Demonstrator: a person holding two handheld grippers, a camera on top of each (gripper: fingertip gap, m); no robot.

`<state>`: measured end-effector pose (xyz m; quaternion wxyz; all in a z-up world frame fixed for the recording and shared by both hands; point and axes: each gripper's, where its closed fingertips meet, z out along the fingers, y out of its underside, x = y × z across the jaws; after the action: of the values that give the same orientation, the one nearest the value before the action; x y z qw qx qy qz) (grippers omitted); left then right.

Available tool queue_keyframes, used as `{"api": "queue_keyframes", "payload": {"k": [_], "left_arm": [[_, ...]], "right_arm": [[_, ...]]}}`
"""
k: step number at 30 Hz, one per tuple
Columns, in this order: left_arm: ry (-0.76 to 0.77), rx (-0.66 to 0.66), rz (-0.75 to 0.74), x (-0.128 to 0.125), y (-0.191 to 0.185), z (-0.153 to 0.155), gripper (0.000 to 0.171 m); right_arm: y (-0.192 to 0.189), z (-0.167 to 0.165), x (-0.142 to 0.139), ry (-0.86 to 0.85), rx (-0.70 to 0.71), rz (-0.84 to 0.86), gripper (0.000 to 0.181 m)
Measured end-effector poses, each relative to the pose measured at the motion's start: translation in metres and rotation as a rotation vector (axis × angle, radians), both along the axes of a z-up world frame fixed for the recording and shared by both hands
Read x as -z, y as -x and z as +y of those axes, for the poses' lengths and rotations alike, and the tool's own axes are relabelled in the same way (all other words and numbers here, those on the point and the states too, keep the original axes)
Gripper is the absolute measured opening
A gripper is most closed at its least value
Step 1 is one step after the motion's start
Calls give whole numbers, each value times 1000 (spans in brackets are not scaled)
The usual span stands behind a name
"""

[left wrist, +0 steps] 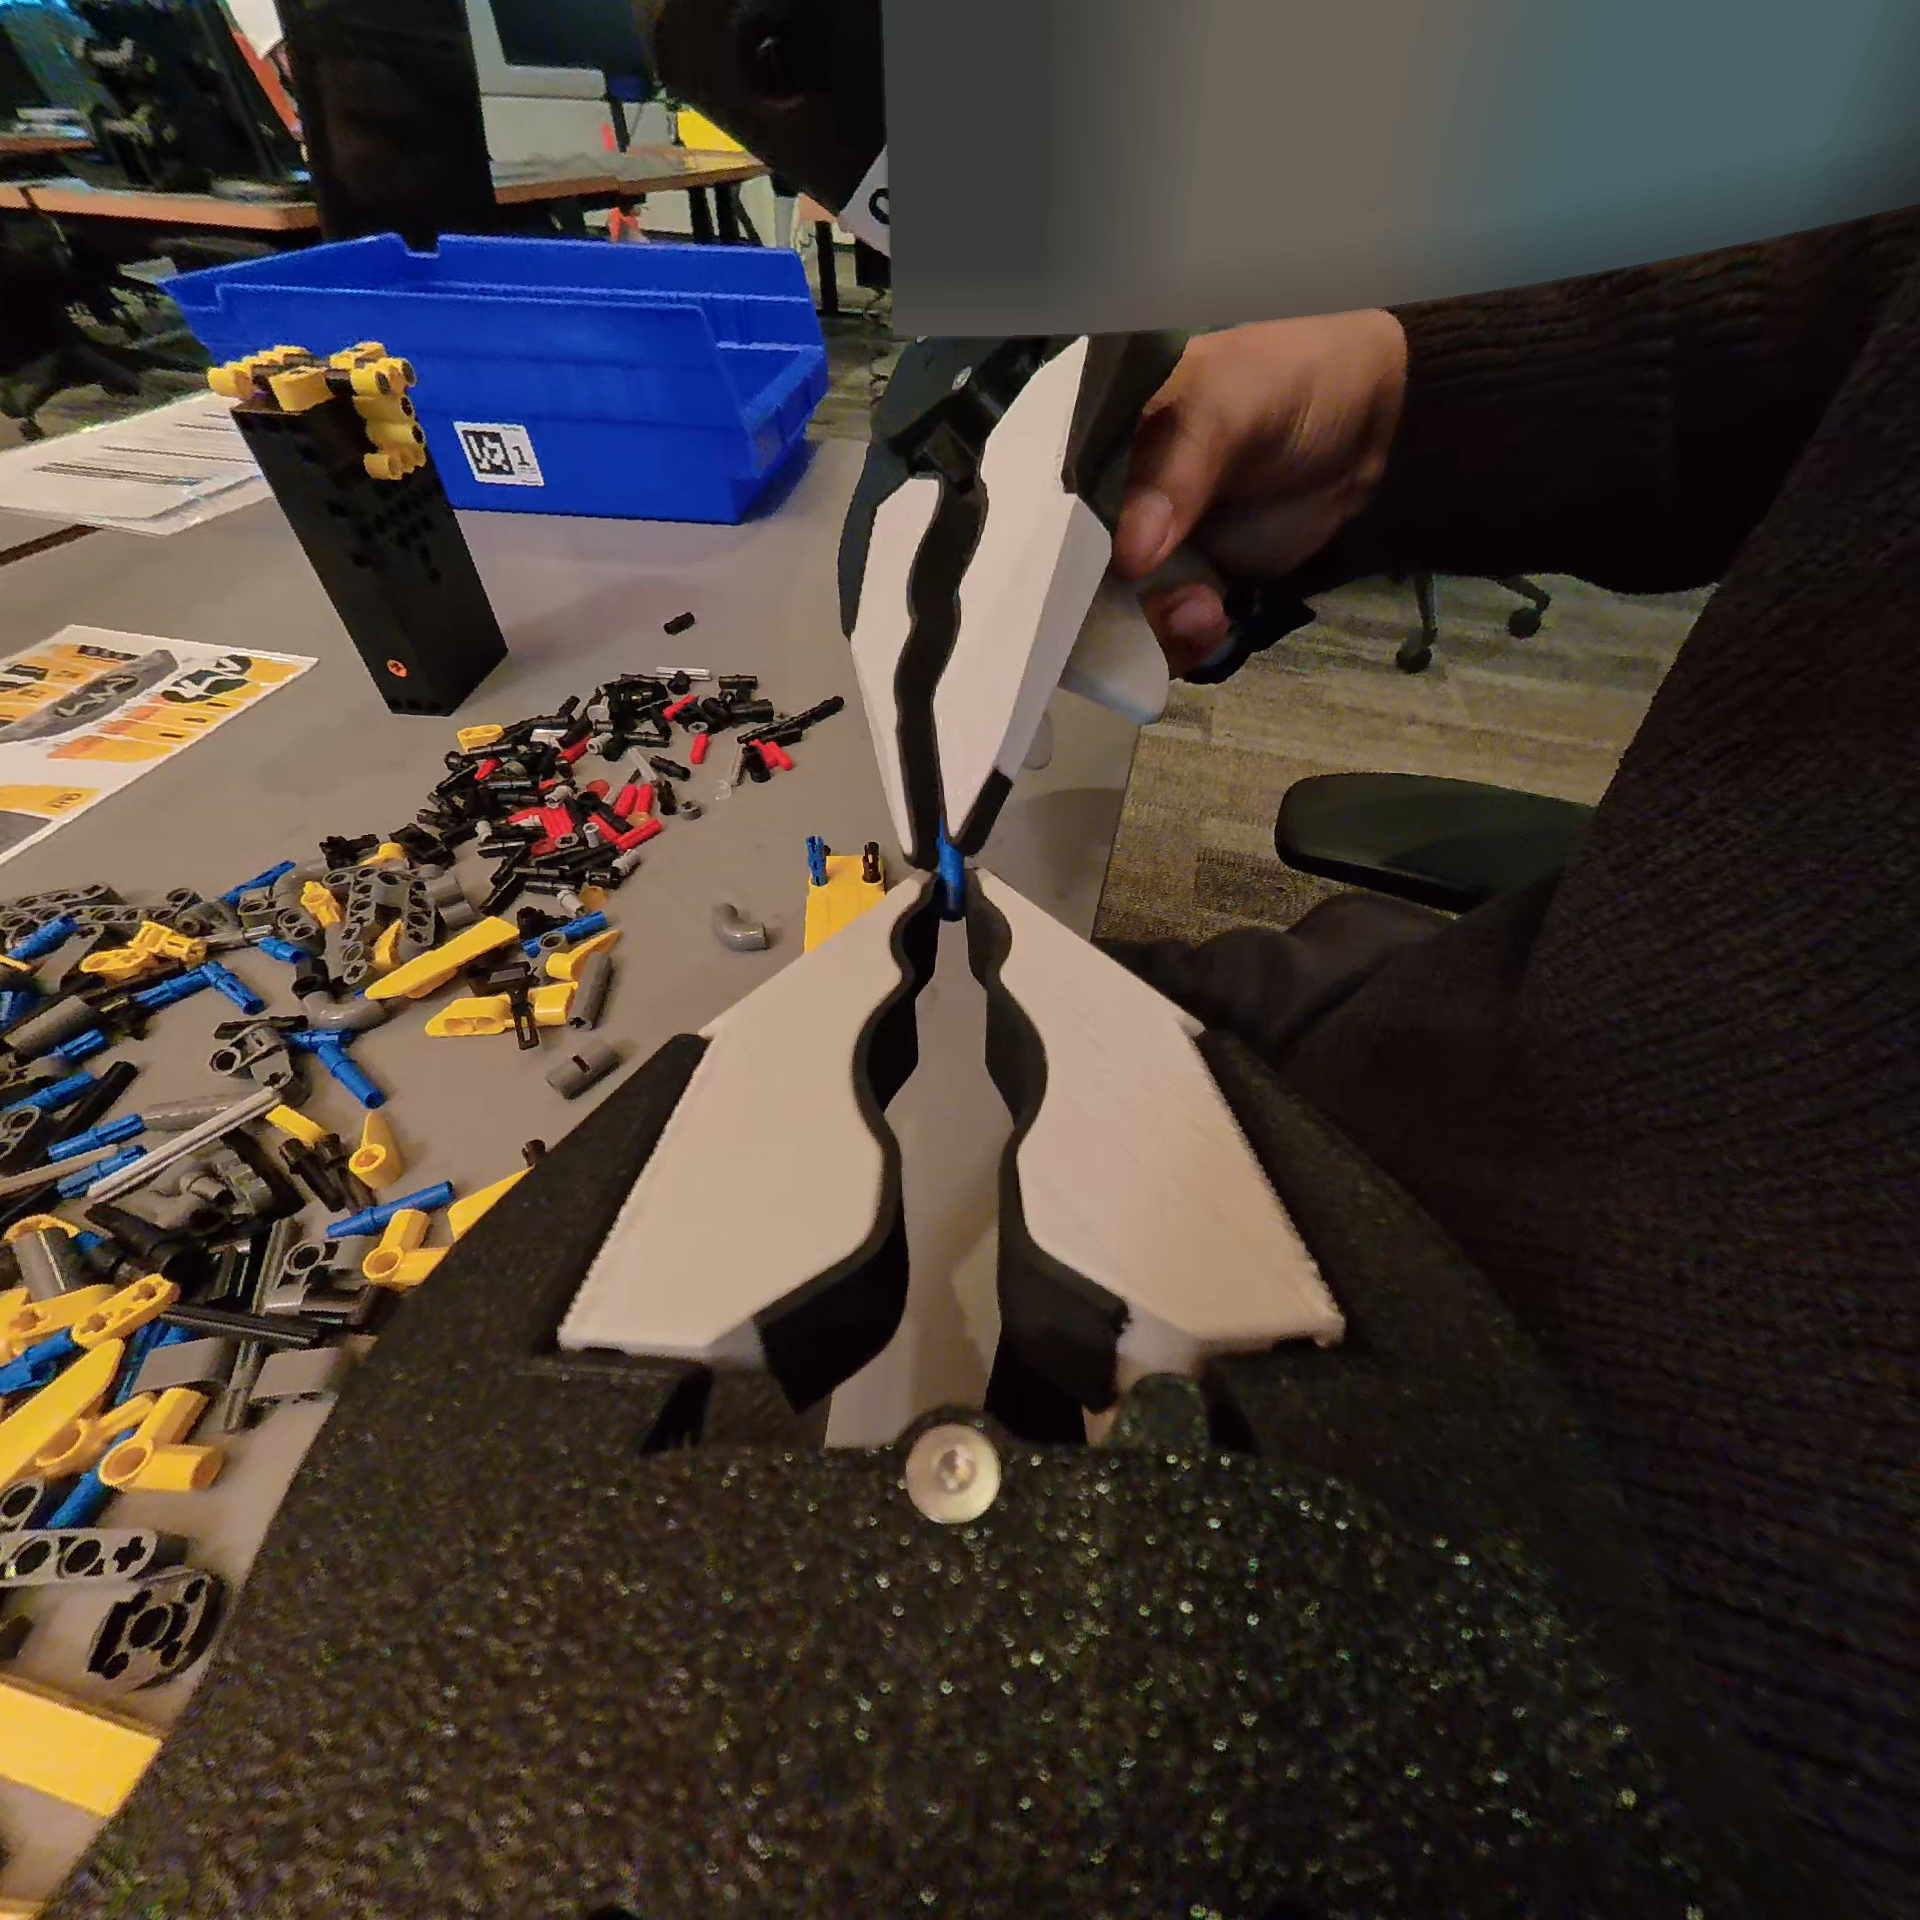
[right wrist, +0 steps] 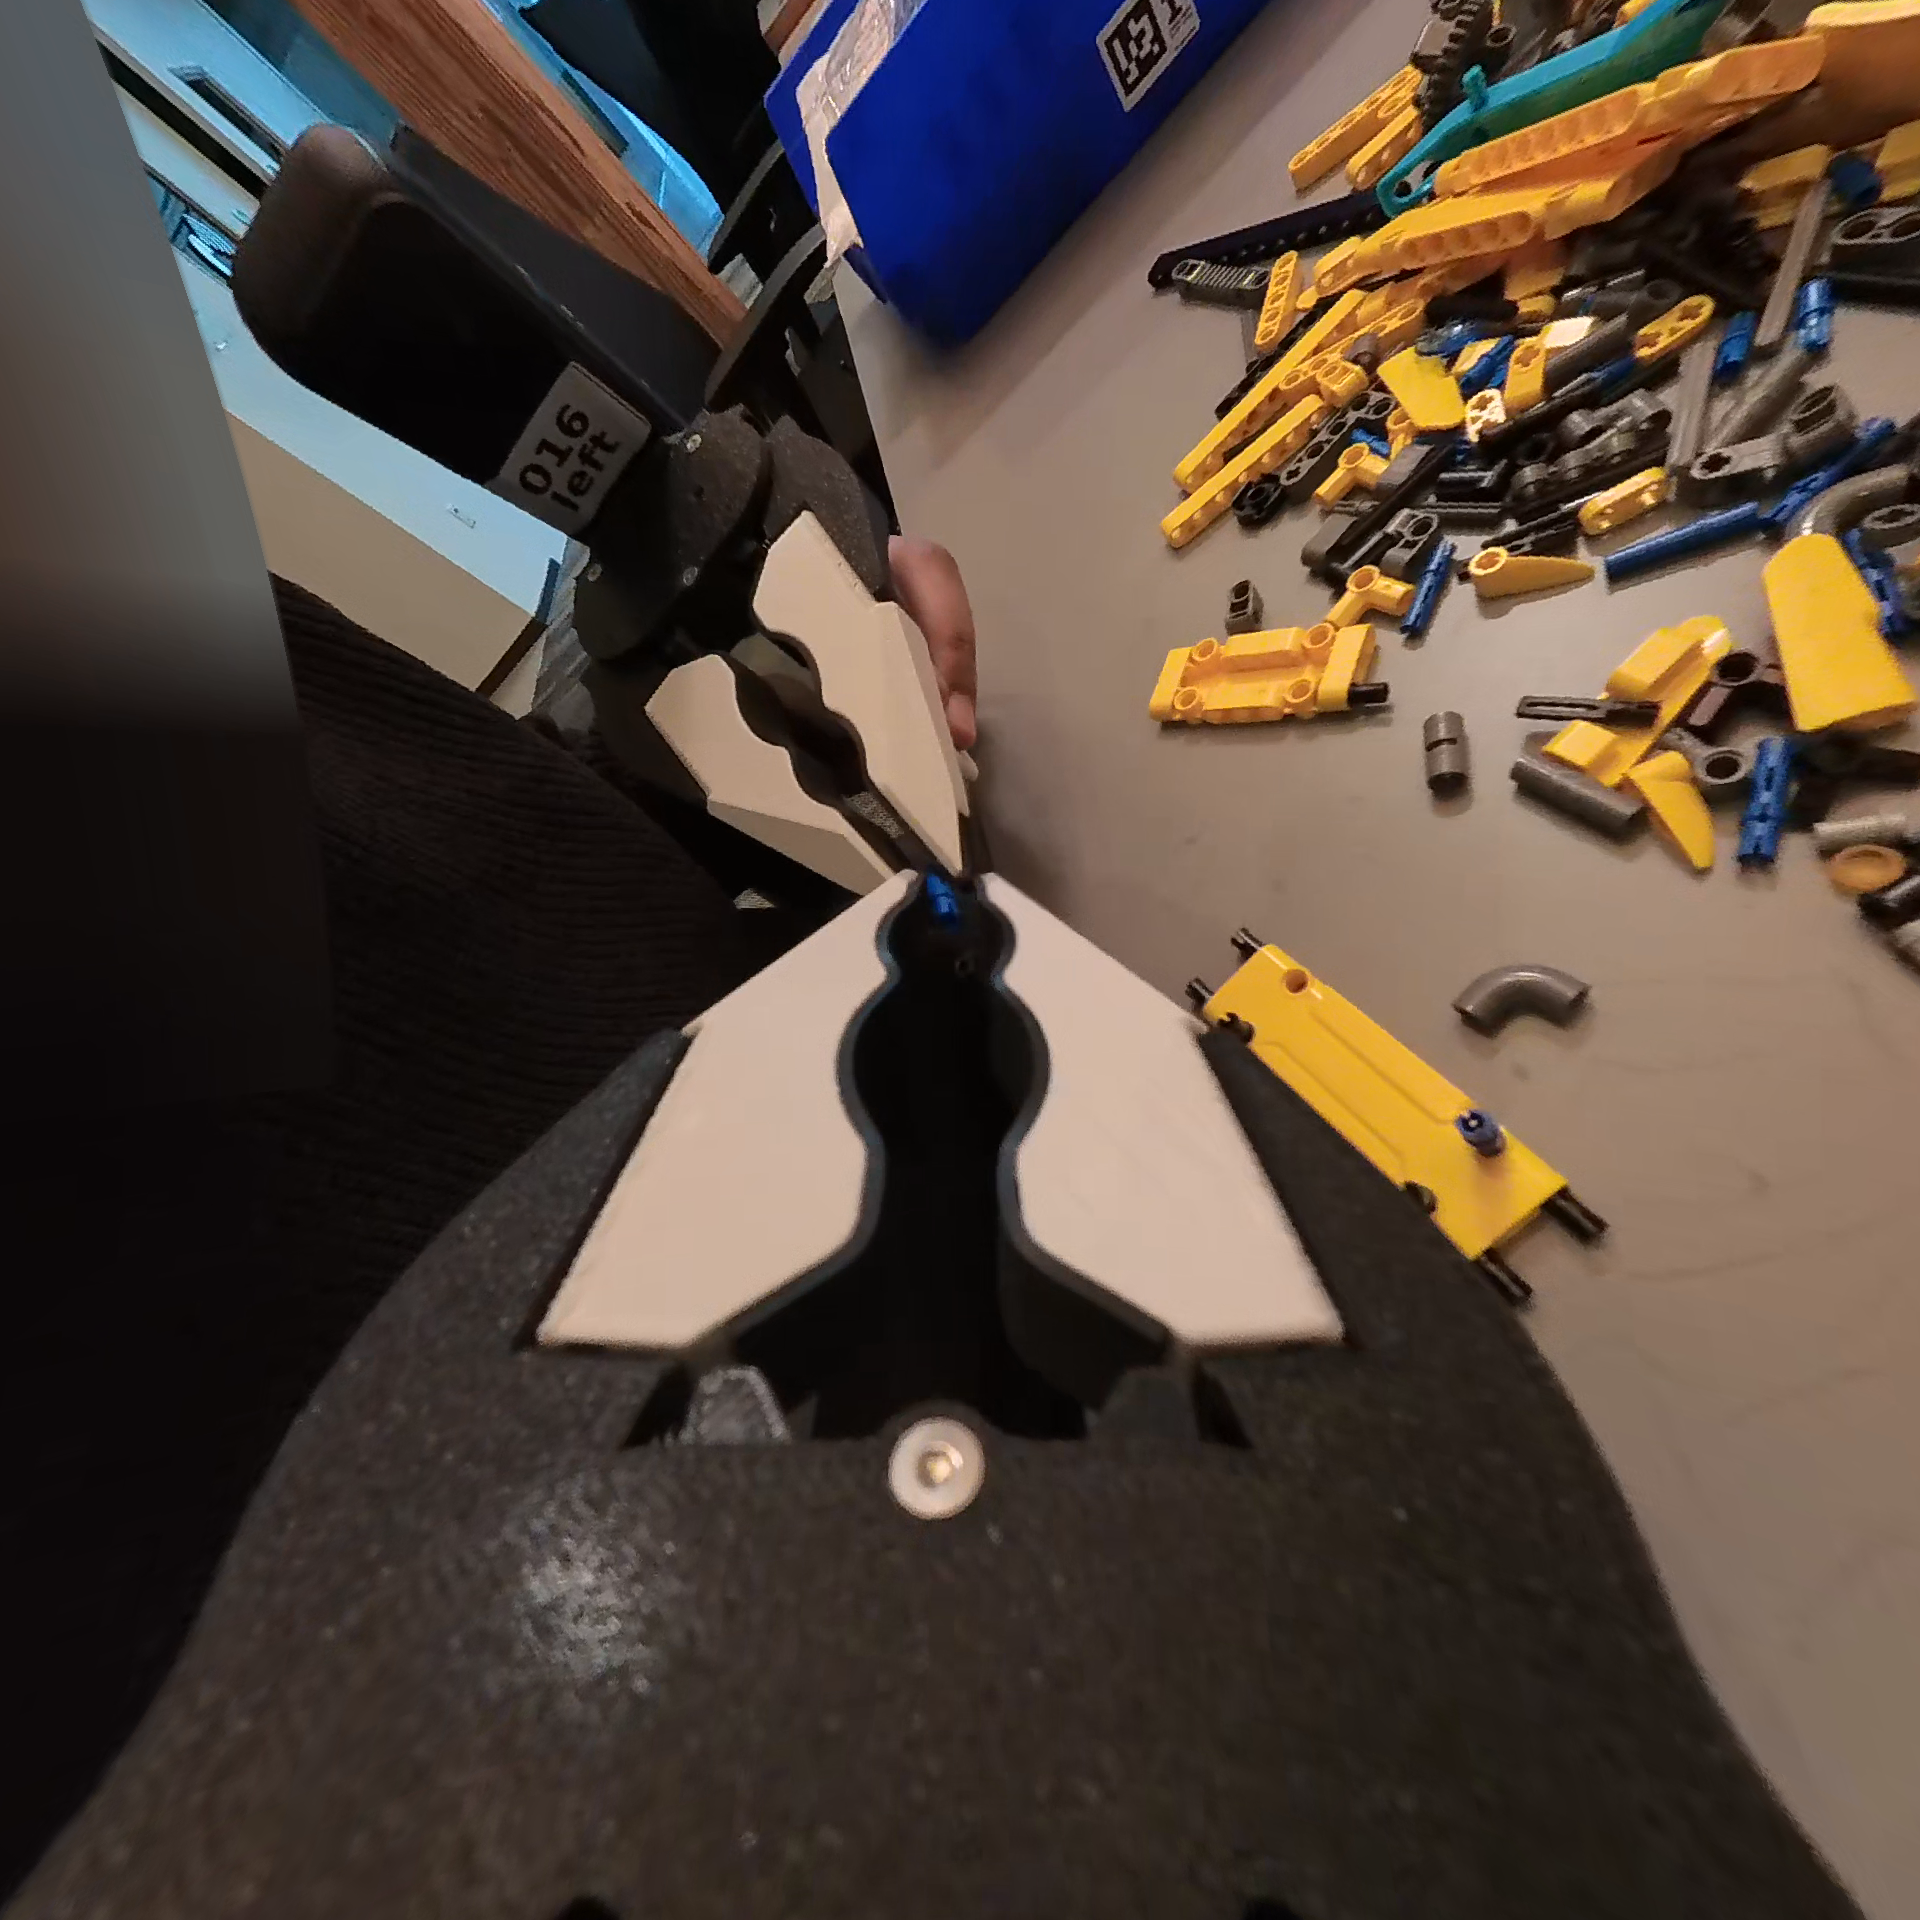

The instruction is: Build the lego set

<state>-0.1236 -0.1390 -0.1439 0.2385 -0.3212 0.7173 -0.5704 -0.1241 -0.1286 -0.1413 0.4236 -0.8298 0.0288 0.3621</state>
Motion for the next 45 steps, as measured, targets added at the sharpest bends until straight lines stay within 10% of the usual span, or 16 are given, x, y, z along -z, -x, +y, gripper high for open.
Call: {"api": "queue_keyframes", "payload": {"k": [11, 19, 45], "left_arm": [[53, -124, 32, -1, -11, 17, 28], [39, -158, 287, 42, -16, 16, 44], [135, -154, 332, 41, -15, 20, 43]], "right_arm": [[-9, 6, -6, -13, 12, -92, 4], [-48, 0, 49, 234, -238, -800, 4], [-40, 6, 64, 487, -761, -1042, 4]]}}
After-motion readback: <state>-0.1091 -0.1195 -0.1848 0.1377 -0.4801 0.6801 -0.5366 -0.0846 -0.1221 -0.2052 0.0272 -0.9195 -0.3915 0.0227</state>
